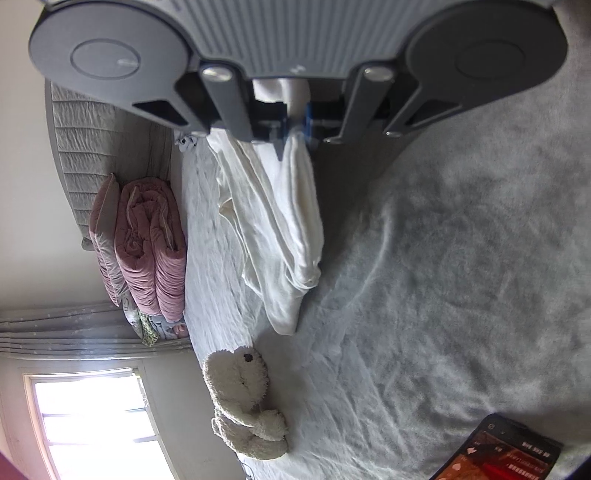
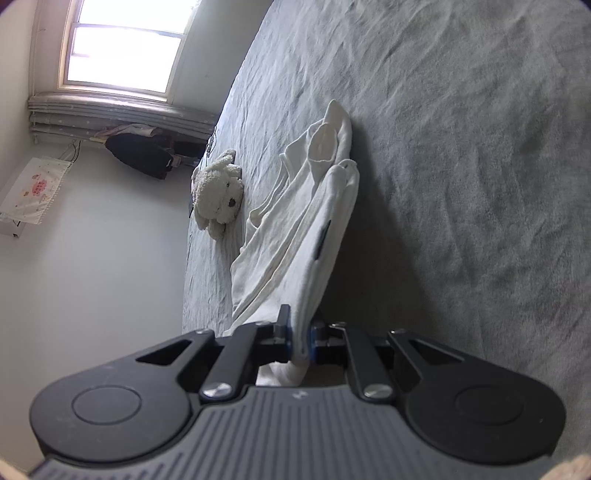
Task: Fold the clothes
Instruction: 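Lift the held edge up off the bed with both grippers, then fold the held edge over the sweatshirt with both grippers, open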
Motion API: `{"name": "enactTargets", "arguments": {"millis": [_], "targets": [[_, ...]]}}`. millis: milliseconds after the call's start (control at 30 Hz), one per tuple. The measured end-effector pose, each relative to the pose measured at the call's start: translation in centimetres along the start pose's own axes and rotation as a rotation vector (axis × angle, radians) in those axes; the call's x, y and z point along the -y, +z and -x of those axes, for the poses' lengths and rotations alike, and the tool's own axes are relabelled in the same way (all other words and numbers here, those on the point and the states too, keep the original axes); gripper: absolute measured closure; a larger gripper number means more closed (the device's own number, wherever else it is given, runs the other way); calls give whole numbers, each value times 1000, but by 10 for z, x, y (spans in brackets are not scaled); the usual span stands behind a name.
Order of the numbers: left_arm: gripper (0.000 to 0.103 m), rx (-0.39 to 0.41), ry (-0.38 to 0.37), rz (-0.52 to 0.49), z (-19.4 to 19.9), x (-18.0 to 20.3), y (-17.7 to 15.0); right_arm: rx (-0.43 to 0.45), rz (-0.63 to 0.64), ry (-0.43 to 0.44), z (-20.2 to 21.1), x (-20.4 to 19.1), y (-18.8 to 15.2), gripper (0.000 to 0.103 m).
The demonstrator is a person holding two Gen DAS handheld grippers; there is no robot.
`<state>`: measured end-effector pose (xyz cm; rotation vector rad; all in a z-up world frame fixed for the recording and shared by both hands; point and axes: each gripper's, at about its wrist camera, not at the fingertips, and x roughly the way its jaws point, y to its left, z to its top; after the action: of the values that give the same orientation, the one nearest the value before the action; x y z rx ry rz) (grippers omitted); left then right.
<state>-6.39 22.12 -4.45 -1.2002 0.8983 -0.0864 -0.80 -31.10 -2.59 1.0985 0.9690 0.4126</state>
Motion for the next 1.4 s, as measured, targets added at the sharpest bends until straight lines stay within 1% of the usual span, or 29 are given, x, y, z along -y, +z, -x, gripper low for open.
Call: {"name": "enactTargets", "arguments": {"millis": [67, 167, 233, 400, 500, 567, 633, 667, 700, 733, 800, 833, 900, 933, 967, 1000, 1033, 1067, 1100, 1133, 1167, 1200, 1267, 1333, 1400], "targets": [[95, -25, 19, 28, 7, -5, -6, 5, -26, 6, 11, 3, -7, 92], [95, -53, 16, 59, 19, -13, -19, 14, -51, 14, 29, 9, -21, 92], [95, -60, 14, 59, 27, -17, -30, 17, -57, 13, 41, 12, -33, 92], [95, -77, 13, 28, 46, -29, -58, 15, -44, -2, 65, 16, -59, 92], [95, -93, 25, -5, 48, -38, -70, 12, -42, -17, 68, 21, -71, 91], [94, -114, 42, -41, 43, -44, -74, 11, -41, -62, 68, 30, -74, 91], [90, -134, 99, -134, 33, -43, -78, 11, -15, -140, 61, 35, -74, 89], [86, -144, 130, -186, 27, -42, -80, 6, -13, -160, 59, 39, -75, 85], [76, -138, 134, -218, 26, -41, -81, 0, -13, -176, 57, 44, -76, 85], [67, -125, 129, -245, 26, -40, -82, -6, -20, -172, 57, 48, -76, 85], [63, -100, 118, -297, 25, -38, -84, -16, -29, -153, 57, 52, -75, 85], [63, -84, 115, -304, 26, -39, -84, -16, -23, -141, 57, 51, -75, 83], [63, -62, 117, -312, 27, -40, -83, -10, -9, -122, 57, 49, -76, 71], [63, -52, 119, -317, 27, -40, -83, -7, -2, -116, 56, 48, -76, 61], [63, -49, 122, -327, 27, -40, -84, -3, 5, -112, 55, 48, -77, 61], [66, -51, 128, -340, 27, -40, -85, -2, 19, -115, 53, 46, -78, 61], [70, -54, 135, -354, 27, -39, -85, -6, 37, -117, 53, 45, -82, 61], [72, -60, 143, -365, 27, -39, -86, -11, 56, -118, 53, 45, -86, 66], [77, -68, 150, -368, 27, -40, -85, -14, 72, -121, 52, 44, -88, 71], [85, -78, 157, -369, 27, -41, -85, -15, 83, -131, 51, 43, -90, 83], [89, -85, 157, -366, 28, -41, -85, -16, 92, -141, 50, 42, -91, 87], [91, -90, 154, -361, 28, -42, -85, -13, 93, -141, 51, 41, -92, 88], [93, -97, 141, -350, 30, -41, -85, 4, 79, -109, 55, 39, -92, 89], [94, -98, 113, -332, 34, -39, -84, 19, 61, -71, 59, 35, -90, 89], [94, -106, 68, -286, 37, -36, -80, 27, 36, -32, 63, 30, -86, 90]]}}
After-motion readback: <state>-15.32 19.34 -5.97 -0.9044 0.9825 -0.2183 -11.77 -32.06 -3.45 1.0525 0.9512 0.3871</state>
